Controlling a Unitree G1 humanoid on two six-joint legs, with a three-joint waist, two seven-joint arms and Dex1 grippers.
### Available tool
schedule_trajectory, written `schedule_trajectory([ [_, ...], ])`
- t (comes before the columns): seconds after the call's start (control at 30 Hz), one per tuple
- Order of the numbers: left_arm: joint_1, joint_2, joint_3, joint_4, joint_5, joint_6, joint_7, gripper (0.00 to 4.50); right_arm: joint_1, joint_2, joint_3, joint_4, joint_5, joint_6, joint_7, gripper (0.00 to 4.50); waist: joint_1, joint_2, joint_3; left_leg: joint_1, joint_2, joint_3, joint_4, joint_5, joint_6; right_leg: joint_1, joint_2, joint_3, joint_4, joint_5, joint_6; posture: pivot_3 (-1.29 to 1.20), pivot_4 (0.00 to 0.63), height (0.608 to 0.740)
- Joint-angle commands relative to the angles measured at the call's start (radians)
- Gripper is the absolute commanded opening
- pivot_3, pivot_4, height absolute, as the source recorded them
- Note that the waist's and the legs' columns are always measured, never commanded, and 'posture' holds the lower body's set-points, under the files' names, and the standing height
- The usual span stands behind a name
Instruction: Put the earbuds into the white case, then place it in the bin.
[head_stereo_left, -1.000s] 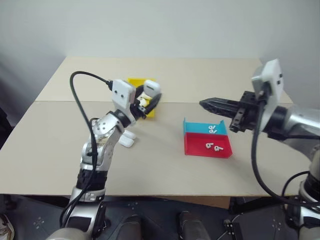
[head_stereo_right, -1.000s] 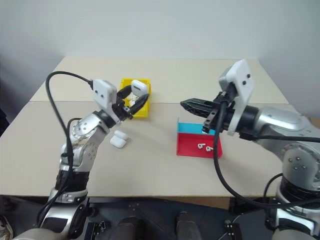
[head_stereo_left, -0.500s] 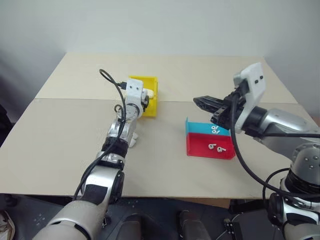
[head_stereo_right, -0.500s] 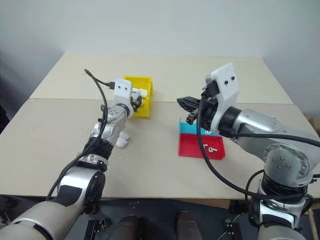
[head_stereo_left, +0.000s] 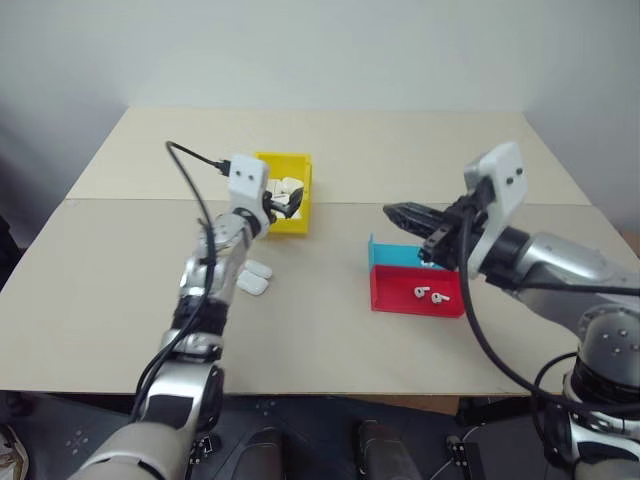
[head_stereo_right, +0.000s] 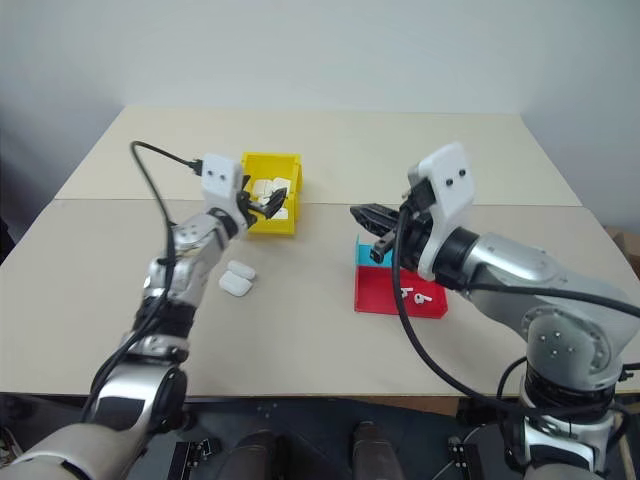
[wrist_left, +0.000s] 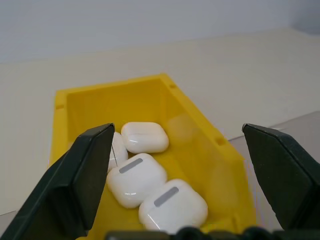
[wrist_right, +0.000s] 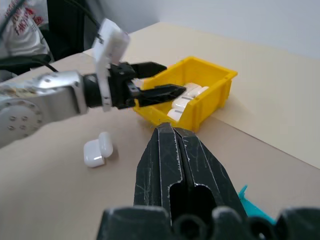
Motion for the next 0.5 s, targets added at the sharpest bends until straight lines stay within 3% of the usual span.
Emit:
schedule_trajectory([
  [0.03,0.127,0.116,0.003,-0.314,-0.114,0.056,-0.197,4.46,0.097,-0.021,0.076,-0.031,-0.168,-0.238,0.126,0.00,0.000,0.000,0.000,0.000,0.000,0.000,0.000,0.000,0.000,0.000,0.000,0.000,0.000,0.000,0.000,0.00,0.150,0.740],
  [0.23,0.397,0.298,0.123,-0.657,-0.347,0.162,-0.379,4.46,0.237,-0.056,0.130,0.041,-0.287,-0.456,0.347,0.00,0.004,0.000,0.000,0.004,0.000,0.001,0.003,0.000,0.000,0.002,-0.001,0.002,-0.002,0.000,0.000,0.00,0.150,0.740],
  [0.37,0.590,0.391,0.211,-0.817,-0.460,0.194,-0.464,4.46,0.228,-0.117,0.094,0.093,-0.246,-0.502,0.516,0.00,0.001,0.000,0.000,0.013,0.001,0.002,0.003,0.000,0.000,0.009,0.000,0.003,-0.002,-0.001,-0.001,0.00,0.150,0.740],
  [0.5,0.652,0.443,0.286,-0.884,-0.563,0.230,-0.470,4.46,0.219,-0.154,0.080,0.142,-0.241,-0.538,0.620,0.00,0.004,0.000,0.000,0.019,0.002,0.004,0.002,0.000,0.000,0.014,0.001,0.003,-0.002,-0.002,-0.001,0.00,0.150,0.740],
])
